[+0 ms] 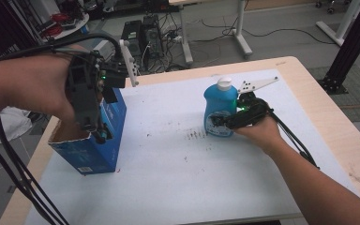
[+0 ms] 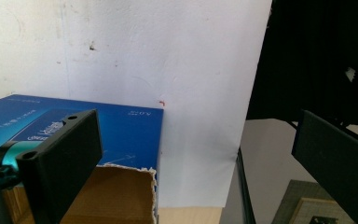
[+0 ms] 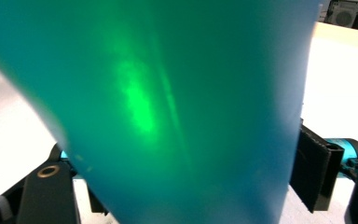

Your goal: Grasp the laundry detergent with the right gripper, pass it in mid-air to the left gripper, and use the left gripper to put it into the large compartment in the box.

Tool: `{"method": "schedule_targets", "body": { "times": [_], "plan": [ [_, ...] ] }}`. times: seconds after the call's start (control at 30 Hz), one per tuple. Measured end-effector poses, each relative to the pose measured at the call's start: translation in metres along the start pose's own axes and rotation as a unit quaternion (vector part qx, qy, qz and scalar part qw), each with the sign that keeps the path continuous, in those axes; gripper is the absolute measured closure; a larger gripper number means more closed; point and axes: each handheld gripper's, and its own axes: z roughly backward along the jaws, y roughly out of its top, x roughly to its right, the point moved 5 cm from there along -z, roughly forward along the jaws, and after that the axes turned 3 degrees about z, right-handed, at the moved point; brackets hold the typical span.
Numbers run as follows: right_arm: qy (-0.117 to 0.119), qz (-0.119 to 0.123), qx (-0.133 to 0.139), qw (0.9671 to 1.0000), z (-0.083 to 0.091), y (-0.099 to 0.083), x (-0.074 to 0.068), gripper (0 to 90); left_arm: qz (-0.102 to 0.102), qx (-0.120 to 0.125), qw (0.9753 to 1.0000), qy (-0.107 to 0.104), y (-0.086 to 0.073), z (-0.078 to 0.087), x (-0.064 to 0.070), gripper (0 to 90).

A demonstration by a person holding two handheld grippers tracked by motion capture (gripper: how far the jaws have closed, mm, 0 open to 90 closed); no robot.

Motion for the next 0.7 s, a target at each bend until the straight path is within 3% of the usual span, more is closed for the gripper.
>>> {"method": "schedule_targets", "body": {
  "times": [0.7],
  "plan": [
    [0.012, 0.012, -0.001, 0.9998, -0.0008, -0.0010, -0.0029, 38.1, 0.000, 0.000, 1.0000, -0.003, 0.0015, -0.0040, -0.0024, 1.7]
  ]
}}
